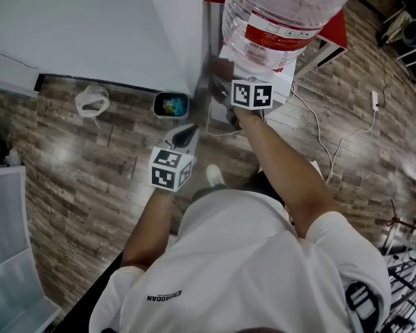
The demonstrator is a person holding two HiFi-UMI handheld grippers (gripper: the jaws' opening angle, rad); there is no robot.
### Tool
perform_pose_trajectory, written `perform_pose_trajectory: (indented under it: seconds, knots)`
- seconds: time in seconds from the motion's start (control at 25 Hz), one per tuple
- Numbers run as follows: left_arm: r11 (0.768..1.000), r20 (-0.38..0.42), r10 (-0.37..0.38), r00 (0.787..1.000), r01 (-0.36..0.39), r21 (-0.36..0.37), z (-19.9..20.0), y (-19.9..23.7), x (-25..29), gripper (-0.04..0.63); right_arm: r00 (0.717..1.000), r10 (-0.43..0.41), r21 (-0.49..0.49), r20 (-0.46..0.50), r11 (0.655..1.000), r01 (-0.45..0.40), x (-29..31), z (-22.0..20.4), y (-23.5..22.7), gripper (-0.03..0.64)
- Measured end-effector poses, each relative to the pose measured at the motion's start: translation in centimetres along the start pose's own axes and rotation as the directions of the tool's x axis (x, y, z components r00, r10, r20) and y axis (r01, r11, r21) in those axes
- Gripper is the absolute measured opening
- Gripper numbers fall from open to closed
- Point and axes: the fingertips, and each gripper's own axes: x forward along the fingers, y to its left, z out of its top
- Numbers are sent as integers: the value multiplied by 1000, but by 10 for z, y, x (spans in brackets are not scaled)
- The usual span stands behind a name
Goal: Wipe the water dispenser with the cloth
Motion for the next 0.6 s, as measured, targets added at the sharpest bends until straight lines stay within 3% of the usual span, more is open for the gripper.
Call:
perform_pose_trajectory:
  seconds: [0.28,0.6]
  knots:
    - [999,12,37,999,-37,-27,-5,22,-11,-11,1000,-21,0,1,1000,21,12,7,-4,55]
    - [1000,17,5,1000,-4,-15,3,15,5,-11,996,-81,8,20,997,81,-25,5,-32,56]
